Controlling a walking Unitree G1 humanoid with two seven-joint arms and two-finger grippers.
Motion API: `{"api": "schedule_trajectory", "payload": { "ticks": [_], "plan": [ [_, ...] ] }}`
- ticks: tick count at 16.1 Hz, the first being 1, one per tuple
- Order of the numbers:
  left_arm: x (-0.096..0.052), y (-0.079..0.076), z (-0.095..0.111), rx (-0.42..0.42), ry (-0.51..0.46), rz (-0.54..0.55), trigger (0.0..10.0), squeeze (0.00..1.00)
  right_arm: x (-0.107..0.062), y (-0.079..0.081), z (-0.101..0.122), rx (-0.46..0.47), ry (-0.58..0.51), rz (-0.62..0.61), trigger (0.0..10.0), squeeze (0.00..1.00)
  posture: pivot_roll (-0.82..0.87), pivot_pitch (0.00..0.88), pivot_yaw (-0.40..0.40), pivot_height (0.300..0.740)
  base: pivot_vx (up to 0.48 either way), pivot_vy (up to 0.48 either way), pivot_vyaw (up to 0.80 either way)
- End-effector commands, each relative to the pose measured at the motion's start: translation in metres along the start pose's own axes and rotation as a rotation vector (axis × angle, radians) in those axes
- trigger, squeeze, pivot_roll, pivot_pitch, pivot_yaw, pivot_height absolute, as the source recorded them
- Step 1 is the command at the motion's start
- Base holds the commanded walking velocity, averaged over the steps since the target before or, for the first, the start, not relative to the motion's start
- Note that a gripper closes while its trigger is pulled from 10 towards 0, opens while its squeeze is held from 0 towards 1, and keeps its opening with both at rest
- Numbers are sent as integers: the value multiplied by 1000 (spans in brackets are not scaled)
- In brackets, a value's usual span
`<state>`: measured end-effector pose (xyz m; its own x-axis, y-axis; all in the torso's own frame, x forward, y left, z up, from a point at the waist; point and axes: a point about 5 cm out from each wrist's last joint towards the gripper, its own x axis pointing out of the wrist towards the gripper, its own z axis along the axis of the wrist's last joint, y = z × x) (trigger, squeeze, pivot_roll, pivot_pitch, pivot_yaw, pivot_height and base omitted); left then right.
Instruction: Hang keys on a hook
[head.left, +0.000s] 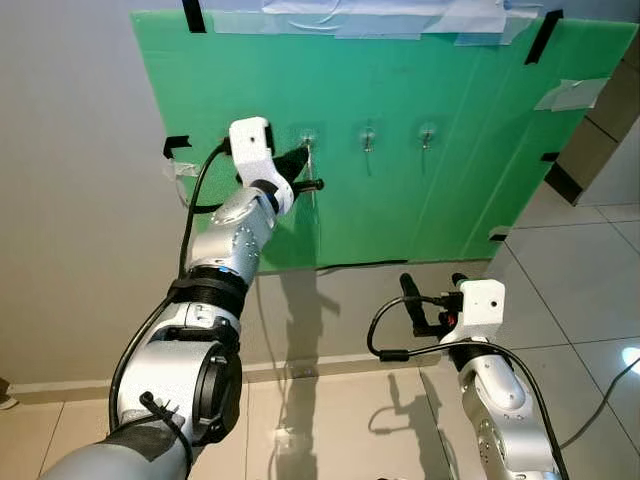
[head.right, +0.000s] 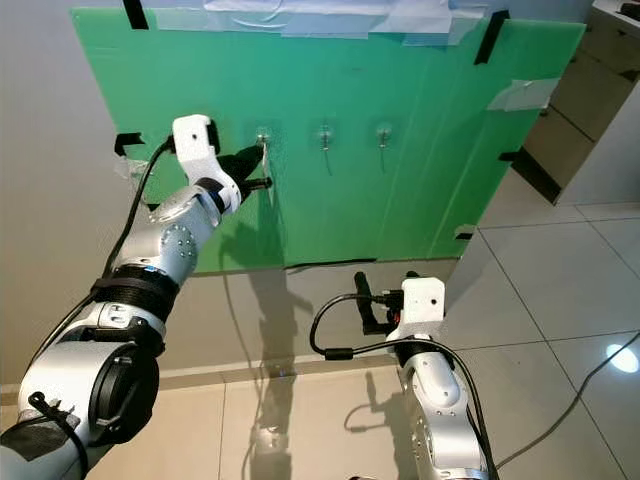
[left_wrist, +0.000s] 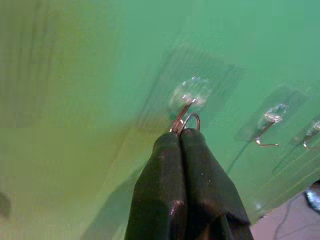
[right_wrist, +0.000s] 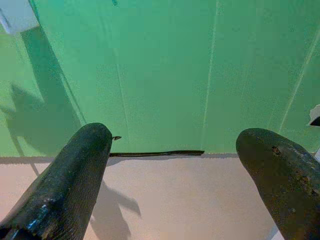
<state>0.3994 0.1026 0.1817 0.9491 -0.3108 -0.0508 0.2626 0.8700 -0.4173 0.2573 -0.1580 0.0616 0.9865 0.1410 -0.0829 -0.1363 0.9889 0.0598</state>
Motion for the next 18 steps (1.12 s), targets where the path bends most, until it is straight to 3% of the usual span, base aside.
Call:
{"api": "schedule_trajectory", "payload": {
  "ticks": [1, 5, 7, 13, 16, 17, 18],
  "plan": [
    [3, -3, 3, -35, 11, 4, 10000, 0, -2, 0, 0, -3, 7, 7, 10000, 0, -62, 0, 35, 740, 0, 0, 0],
    [3, -8, 1, -56, 33, -22, 10000, 0, -3, 0, -1, -2, 16, 11, 10000, 0, -67, 0, 37, 740, 0, 0, 0],
    [4, -7, -4, -115, 64, -12, 10000, 0, -3, 0, -2, 0, 20, 12, 10000, 0, -68, 0, 41, 740, 0, 0, 0],
    [0, 8, -22, -200, 148, 102, 10000, 0, -4, 1, -4, 5, 30, 16, 10000, 0, -71, 0, 42, 740, 0, 0, 0],
    [-1, 10, -25, -110, 140, 118, 10000, 0, -5, 1, -5, 4, 38, 20, 10000, 0, -71, 0, 42, 740, 0, 0, 0],
    [0, 9, -18, -12, 92, 115, 10000, 1000, -5, 2, -5, 4, 38, 21, 10000, 0, -72, 0, 42, 740, 0, 0, 0],
    [0, 6, -12, 52, 47, 106, 10000, 1000, -6, 2, -5, 3, 38, 21, 10000, 0, -71, 0, 42, 740, 0, 0, 0]
  ]
}}
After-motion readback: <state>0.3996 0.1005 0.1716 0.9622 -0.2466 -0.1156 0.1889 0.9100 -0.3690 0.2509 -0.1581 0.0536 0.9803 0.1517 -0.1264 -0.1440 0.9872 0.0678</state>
